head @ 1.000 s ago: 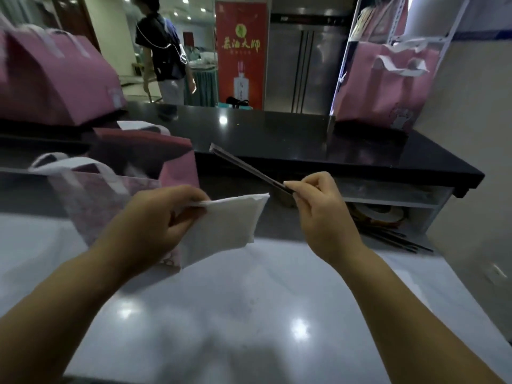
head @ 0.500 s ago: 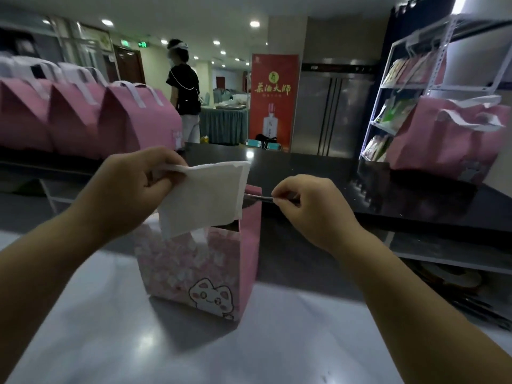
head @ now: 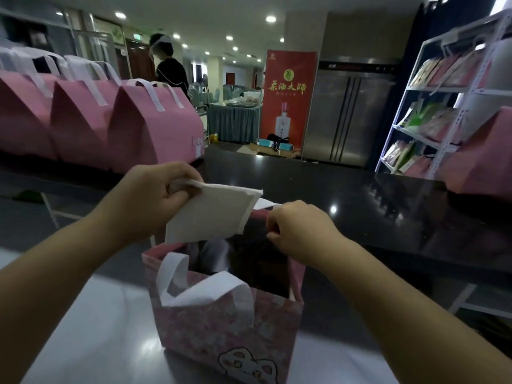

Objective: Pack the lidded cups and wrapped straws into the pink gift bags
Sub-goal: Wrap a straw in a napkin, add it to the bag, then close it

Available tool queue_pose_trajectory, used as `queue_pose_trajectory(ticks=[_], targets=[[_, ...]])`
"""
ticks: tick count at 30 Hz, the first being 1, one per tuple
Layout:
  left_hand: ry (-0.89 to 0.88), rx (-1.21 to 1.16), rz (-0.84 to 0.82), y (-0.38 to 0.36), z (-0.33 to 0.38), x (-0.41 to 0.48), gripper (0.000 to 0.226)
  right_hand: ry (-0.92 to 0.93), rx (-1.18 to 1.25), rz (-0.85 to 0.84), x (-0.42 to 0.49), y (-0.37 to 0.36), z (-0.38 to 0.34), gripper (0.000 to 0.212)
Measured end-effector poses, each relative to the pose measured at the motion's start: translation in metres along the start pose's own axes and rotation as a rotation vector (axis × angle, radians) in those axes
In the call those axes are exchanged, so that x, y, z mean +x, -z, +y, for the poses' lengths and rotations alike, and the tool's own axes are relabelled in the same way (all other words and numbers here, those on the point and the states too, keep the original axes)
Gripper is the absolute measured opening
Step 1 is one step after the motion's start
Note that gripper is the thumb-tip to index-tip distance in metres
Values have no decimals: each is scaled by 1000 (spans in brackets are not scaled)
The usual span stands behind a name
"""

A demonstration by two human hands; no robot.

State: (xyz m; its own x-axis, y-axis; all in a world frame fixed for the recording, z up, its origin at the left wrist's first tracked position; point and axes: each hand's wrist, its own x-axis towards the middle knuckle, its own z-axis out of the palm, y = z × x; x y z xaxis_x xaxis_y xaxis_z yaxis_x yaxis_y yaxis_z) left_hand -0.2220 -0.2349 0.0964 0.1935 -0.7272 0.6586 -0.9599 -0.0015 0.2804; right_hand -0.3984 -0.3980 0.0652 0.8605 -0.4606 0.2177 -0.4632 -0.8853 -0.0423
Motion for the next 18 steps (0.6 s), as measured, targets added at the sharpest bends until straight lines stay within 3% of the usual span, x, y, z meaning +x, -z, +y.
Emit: queue_pose_trajectory(ticks=[4,9,13,18], targets=[[-18,-125,-77,-20,-26,-1,22,-77,34,-6,7,-7,-4,21],[-1,-297,-133,-37,-50,0,21,-191,560,35,2,-9,-8,22],[21,-435,-121,-49,-63,4,13,-209,829,118,3,-19,-21,18],[22,-490,-191,-58,-82,0,10,-271,751,306,5,-21,-25,5]])
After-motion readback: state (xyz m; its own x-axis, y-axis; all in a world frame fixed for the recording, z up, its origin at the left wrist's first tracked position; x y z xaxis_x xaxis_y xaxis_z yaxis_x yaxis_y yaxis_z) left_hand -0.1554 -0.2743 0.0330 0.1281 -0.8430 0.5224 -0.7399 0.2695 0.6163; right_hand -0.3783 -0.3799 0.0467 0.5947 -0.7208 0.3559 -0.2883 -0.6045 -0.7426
